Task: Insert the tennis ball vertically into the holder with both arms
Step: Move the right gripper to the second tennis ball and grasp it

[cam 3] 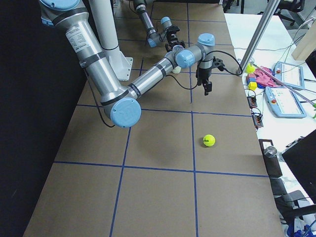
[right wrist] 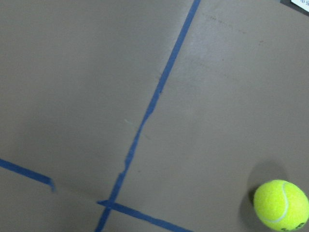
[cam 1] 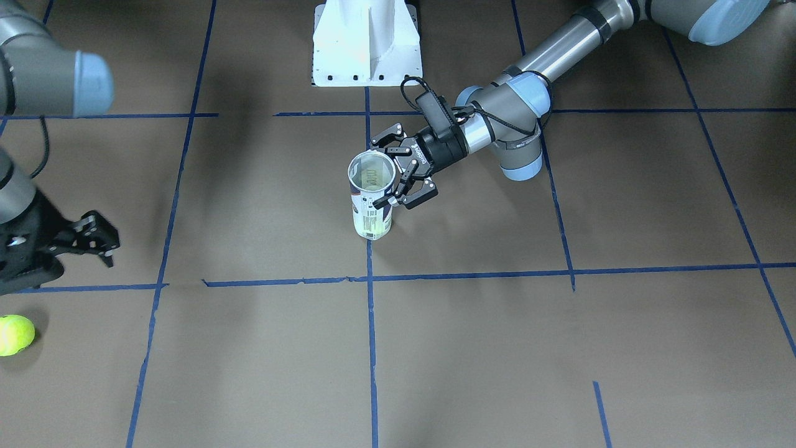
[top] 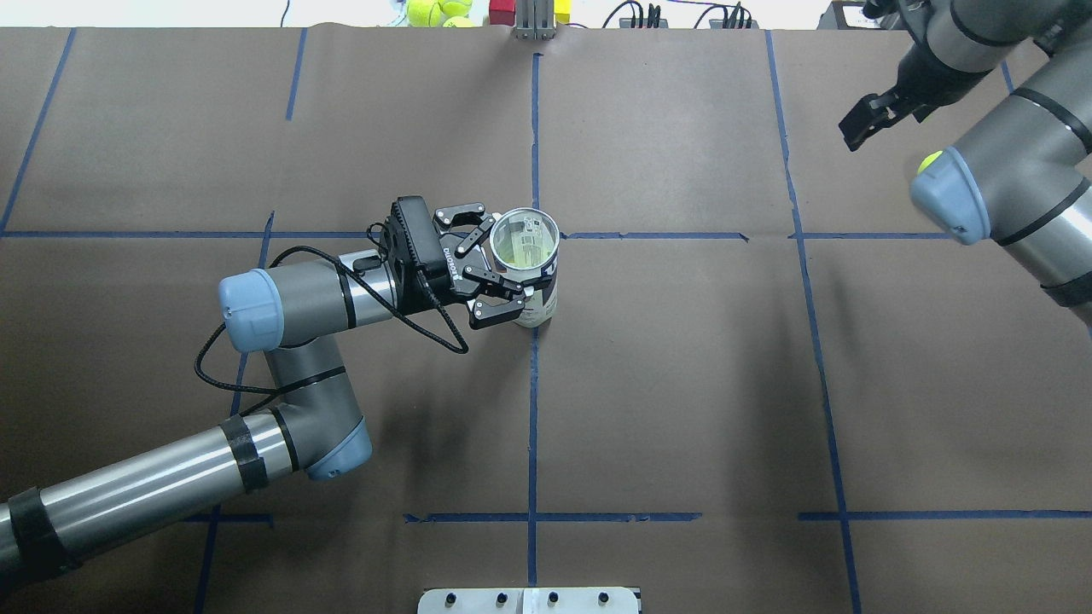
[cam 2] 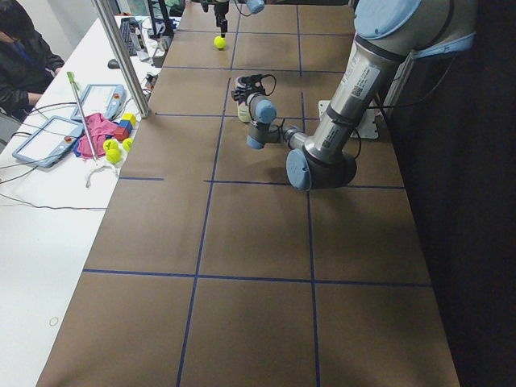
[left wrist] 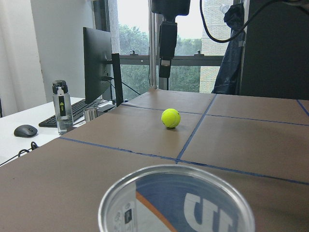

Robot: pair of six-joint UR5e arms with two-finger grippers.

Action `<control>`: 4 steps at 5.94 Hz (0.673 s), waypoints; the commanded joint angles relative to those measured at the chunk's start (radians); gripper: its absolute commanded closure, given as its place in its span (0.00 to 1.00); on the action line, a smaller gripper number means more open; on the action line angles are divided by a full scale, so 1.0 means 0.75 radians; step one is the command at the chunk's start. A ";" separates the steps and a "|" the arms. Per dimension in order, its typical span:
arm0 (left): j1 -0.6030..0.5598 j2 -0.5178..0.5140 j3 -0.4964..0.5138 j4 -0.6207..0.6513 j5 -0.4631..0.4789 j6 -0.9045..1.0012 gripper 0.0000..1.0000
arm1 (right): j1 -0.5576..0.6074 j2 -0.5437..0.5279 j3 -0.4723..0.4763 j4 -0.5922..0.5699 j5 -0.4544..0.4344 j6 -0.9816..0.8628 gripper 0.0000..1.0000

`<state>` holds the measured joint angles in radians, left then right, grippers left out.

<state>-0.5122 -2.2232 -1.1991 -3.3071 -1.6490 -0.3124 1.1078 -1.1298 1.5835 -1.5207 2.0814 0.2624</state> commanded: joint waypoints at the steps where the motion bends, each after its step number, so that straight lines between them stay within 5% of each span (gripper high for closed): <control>1: 0.000 0.001 -0.003 0.000 0.002 -0.001 0.21 | 0.073 -0.034 -0.385 0.422 0.029 -0.153 0.01; 2: 0.000 0.001 -0.001 0.000 0.002 -0.001 0.21 | 0.096 -0.036 -0.545 0.584 0.031 -0.214 0.01; 4: 0.000 0.001 -0.001 0.000 0.010 -0.001 0.20 | 0.100 -0.040 -0.614 0.649 0.027 -0.243 0.00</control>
<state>-0.5118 -2.2227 -1.1997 -3.3073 -1.6449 -0.3129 1.1812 -1.1575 1.1472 -1.0555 2.1035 0.0909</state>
